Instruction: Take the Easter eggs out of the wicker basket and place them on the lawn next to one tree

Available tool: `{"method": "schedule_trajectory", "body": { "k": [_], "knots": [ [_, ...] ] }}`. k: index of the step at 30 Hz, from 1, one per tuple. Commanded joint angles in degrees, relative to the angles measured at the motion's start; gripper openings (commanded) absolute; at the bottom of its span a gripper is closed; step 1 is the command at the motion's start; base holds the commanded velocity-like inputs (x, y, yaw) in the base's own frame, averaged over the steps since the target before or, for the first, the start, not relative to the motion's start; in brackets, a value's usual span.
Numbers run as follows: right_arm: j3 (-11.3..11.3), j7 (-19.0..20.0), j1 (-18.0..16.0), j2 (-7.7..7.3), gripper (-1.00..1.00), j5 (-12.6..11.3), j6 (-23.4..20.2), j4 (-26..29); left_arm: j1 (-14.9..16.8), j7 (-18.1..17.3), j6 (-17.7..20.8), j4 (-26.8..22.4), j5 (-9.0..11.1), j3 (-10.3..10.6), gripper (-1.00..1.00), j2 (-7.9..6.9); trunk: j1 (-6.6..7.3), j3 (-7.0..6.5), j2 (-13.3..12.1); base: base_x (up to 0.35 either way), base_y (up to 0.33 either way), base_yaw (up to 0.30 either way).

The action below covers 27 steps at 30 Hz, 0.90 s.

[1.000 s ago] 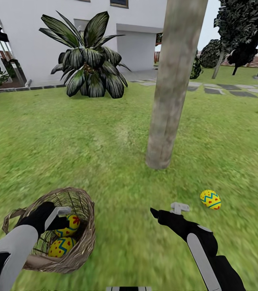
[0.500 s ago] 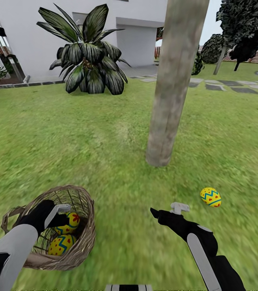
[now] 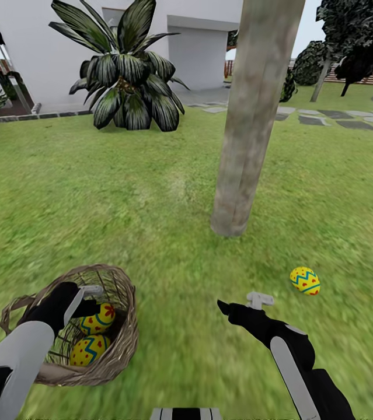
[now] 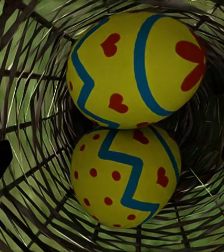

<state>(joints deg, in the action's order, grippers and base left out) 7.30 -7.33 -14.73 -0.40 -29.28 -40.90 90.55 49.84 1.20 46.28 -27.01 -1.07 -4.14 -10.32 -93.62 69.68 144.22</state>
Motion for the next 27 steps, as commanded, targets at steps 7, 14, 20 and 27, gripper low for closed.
{"method": "schedule_trajectory", "body": {
  "k": [7,14,20,27],
  "knots": [
    [0.09,-0.58,-0.03,-0.04,1.0,-0.6,-0.14,0.07,0.0,0.04,-1.65,-0.23,-0.12,-0.25,1.0,0.04,0.01,0.71,0.02,0.0,0.0,0.0],
    [0.13,-0.58,-0.03,-0.04,1.0,-0.6,-0.14,0.07,0.0,0.03,-2.08,-0.23,-0.16,-0.19,1.0,0.04,0.01,1.36,0.02,0.0,0.0,0.0],
    [0.11,-0.58,-0.03,-0.04,1.0,-0.6,-0.14,0.07,0.0,0.03,-2.15,-0.23,-0.16,-0.17,1.0,0.04,0.01,1.92,0.02,0.0,0.0,0.0],
    [0.09,-0.58,-0.03,-0.08,1.0,-0.6,-0.14,0.07,0.0,0.03,-2.16,-0.31,-0.23,0.08,1.0,0.08,0.01,2.58,0.02,0.0,0.0,0.0]
  ]
}}
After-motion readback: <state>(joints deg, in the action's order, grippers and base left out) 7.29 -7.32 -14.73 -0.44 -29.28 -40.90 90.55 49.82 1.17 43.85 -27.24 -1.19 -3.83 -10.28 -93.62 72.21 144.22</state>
